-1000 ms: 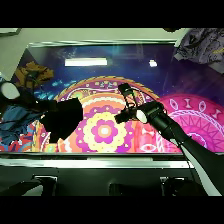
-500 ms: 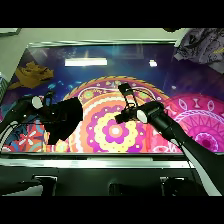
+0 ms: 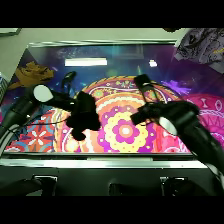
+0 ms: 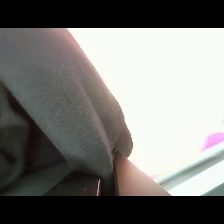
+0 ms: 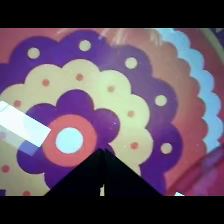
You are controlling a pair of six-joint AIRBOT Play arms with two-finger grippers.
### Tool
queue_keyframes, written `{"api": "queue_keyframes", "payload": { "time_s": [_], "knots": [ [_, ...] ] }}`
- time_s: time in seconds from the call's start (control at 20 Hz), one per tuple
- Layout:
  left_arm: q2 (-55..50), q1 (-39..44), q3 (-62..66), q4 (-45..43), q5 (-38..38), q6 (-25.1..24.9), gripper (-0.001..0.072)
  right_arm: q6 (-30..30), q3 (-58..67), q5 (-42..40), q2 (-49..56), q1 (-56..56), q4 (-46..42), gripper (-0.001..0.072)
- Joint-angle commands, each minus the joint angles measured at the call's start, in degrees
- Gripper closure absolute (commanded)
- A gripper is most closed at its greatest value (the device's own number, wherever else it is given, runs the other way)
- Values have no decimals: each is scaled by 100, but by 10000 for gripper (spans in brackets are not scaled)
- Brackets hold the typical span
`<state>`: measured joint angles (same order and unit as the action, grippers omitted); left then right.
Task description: Fold the clothes and pants, and hang the long-sleeved shirts on hangers.
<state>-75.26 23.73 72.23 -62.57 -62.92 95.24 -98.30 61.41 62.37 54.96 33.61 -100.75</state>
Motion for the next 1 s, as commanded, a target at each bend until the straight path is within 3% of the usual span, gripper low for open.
{"api": "queue_keyframes", "payload": {
  "time_s": [0.0, 0.2, 0.3, 0.4, 0.45, 0.55, 0.65, 0.7, 0.85, 0.95],
  "knots": [
    [-103, 1115, 236, 433, 1075, 691, 694, -157, 4, 1217, -850, 4, -1158, 680],
    [-1093, 1834, 238, 435, 1799, 1086, 663, -133, -26, 1410, -1410, 4, -1309, 680],
    [-1458, 1812, 238, 442, 1810, 1088, 384, -267, -55, 1322, -1419, 4, -1294, 675],
    [-1338, 1541, 249, 446, 1744, 1043, 370, -723, -264, 955, -1419, 2, -1362, 589],
    [-1163, 1322, 249, 365, 1624, 925, 356, -1078, -404, 715, -1419, -107, -1569, 475],
    [-734, 782, 249, -74, 1248, 791, -5, -1740, -616, 293, -1405, -1078, -1456, 285],
    [-369, 201, 247, -378, 807, 603, -13, -1945, -929, -168, -1255, -2662, -243, 285],
    [-249, -90, 247, -391, 584, 507, -13, -1665, -1176, -354, -1082, -3436, 964, 286],
    [-155, -730, 243, -391, 63, 507, -13, 1270, -2127, 26, -175, -4736, 5274, 291],
    [-157, -949, 229, -393, -17, 505, -13, 2387, -2516, 374, 365, -4586, 6151, 291]
  ]
}}
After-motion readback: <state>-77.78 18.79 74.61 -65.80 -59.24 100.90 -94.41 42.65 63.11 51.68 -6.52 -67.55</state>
